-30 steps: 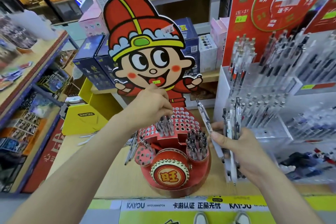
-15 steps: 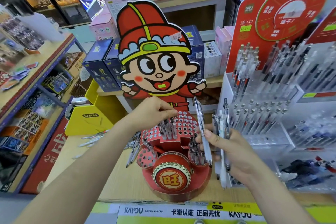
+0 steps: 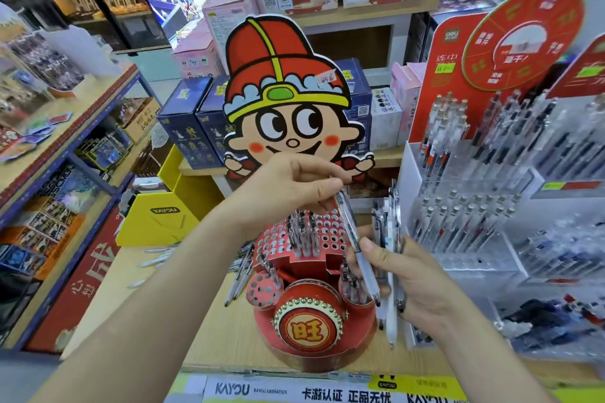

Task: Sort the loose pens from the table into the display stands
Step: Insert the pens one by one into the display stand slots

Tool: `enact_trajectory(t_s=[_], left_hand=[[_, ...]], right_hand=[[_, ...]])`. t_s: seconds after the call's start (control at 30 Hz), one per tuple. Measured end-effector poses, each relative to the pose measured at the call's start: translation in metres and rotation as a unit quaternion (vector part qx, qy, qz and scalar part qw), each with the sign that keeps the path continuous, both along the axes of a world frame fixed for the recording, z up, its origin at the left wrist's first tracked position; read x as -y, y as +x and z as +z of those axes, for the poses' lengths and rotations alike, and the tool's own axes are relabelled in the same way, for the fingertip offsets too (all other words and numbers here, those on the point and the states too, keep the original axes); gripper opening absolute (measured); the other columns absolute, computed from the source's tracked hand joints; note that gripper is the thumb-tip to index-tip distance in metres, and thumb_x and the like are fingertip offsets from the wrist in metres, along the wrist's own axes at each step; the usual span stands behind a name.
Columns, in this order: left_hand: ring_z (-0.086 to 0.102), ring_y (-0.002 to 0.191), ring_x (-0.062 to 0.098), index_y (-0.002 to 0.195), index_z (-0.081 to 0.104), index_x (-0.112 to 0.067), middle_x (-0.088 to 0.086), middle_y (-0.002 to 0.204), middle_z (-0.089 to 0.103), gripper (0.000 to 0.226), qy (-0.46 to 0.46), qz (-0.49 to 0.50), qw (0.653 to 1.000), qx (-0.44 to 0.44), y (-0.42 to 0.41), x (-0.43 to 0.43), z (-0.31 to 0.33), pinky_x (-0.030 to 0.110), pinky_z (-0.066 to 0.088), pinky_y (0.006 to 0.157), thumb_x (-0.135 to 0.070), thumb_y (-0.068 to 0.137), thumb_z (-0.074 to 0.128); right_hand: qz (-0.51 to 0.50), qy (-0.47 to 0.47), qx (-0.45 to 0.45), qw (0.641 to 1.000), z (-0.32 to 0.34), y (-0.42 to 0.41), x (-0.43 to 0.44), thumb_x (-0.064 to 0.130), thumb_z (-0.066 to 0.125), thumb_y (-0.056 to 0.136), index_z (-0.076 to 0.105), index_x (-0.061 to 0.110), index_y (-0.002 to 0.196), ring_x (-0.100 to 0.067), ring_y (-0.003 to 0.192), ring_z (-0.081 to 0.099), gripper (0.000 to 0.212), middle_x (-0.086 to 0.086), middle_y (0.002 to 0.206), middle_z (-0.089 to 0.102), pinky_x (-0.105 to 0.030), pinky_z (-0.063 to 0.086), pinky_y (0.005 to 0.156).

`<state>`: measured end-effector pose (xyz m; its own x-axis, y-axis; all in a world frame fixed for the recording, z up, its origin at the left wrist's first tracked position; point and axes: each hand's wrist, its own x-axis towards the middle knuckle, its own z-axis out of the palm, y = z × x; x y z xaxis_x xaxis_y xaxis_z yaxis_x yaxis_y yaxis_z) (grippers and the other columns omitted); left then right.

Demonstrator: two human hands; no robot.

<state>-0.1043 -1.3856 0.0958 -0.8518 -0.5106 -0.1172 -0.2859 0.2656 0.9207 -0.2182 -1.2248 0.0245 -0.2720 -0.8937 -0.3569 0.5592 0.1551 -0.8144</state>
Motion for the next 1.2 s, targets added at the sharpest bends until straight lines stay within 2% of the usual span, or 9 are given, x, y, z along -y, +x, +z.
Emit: enact_trajectory(t_s=[0.07,0.13,0.27,0.33,0.5,0.63,0.73,1.0,1.2], left_hand=[[0.068,0.073,0.014,0.098,0.072,-0.01,0.015,0.088,0.073,0.012,0.049,0.033,0.998,-0.021,0.001,0.0,-0.001,0.02,0.054,0.066,-0.011,0.089,0.064],[0.068,0.071,0.015,0.093,0.072,-0.009,0.012,0.082,0.073,0.01,0.067,0.104,0.989,-0.077,0.004,0.005,-0.003,0.021,0.056,0.065,-0.009,0.085,0.066],[0.067,0.066,0.014,0.086,0.072,-0.016,-0.001,0.072,0.073,0.011,-0.064,0.235,0.949,-0.2,0.013,0.024,0.003,0.02,0.054,0.063,-0.006,0.085,0.067],[0.067,0.065,0.013,0.082,0.072,-0.021,-0.007,0.069,0.073,0.017,-0.138,0.243,0.942,-0.185,0.015,0.028,0.0,0.022,0.054,0.065,-0.005,0.086,0.068],[0.068,0.079,0.02,0.079,0.074,-0.037,-0.007,0.076,0.073,0.021,-0.21,0.246,0.941,-0.1,0.01,0.033,-0.03,0.043,0.058,0.075,-0.016,0.084,0.073],[0.061,0.073,-0.001,0.086,0.076,-0.024,-0.018,0.074,0.069,0.01,-0.258,0.211,0.942,-0.047,0.006,0.031,-0.041,0.02,0.049,0.07,-0.016,0.086,0.071],[0.066,0.081,0.01,0.093,0.077,-0.02,-0.01,0.081,0.072,0.01,-0.281,0.183,0.942,-0.012,0.005,0.03,-0.047,0.024,0.053,0.077,-0.018,0.087,0.07],[0.063,0.087,-0.009,0.092,0.077,-0.024,-0.026,0.08,0.068,0.012,-0.227,0.145,0.963,0.006,0.003,0.032,-0.06,0.004,0.045,0.078,-0.017,0.086,0.07],[0.066,0.086,-0.004,0.082,0.072,-0.037,-0.021,0.08,0.072,0.022,-0.187,0.113,0.976,0.013,0.004,0.032,-0.056,0.008,0.047,0.078,-0.016,0.084,0.071]], right_hand=[[0.004,-0.007,-0.007,1.0,0.003,0.001,0.004,0.019,0.068,0.07,0.078,0.02,0.073,-0.02,0.064,0.06,0.01,-0.011,0.073,0.071,-0.02,0.039,0.042],[-0.008,-0.007,-0.001,1.0,0.002,0.0,0.009,0.021,0.067,0.075,0.074,0.012,0.085,-0.018,0.06,0.056,0.015,-0.013,0.073,0.069,-0.019,0.037,0.04],[-0.069,0.042,-0.011,0.997,-0.007,-0.011,0.012,0.022,0.067,0.084,0.068,0.007,0.105,-0.014,0.053,0.048,0.026,-0.01,0.079,0.064,-0.019,0.033,0.037],[-0.094,0.049,-0.003,0.994,-0.014,-0.016,0.01,0.009,0.063,0.088,0.065,0.01,0.103,-0.015,0.053,0.046,0.016,-0.009,0.079,0.059,-0.02,0.033,0.038],[-0.101,0.042,-0.01,0.994,-0.019,-0.019,0.008,-0.005,0.054,0.086,0.062,0.003,0.101,-0.016,0.059,0.046,0.019,-0.011,0.08,0.055,-0.023,0.036,0.044],[-0.099,0.029,-0.018,0.995,-0.023,-0.02,0.007,-0.012,0.048,0.085,0.071,0.0,0.096,-0.016,0.063,0.049,0.028,-0.012,0.081,0.061,-0.028,0.042,0.054],[-0.085,0.024,0.0,0.996,-0.023,-0.022,0.007,-0.012,0.047,0.089,0.071,0.001,0.103,-0.017,0.068,0.055,0.031,-0.015,0.086,0.068,-0.026,0.049,0.058],[-0.047,-0.007,0.04,0.998,-0.019,-0.02,0.002,0.001,0.054,0.094,0.065,0.011,0.118,-0.029,0.082,0.072,0.028,-0.02,0.105,0.072,-0.031,0.061,0.071],[-0.036,-0.005,0.049,0.998,-0.02,-0.022,0.001,0.006,0.057,0.09,0.065,0.013,0.118,-0.032,0.091,0.072,0.029,-0.014,0.11,0.073,-0.038,0.061,0.078]])
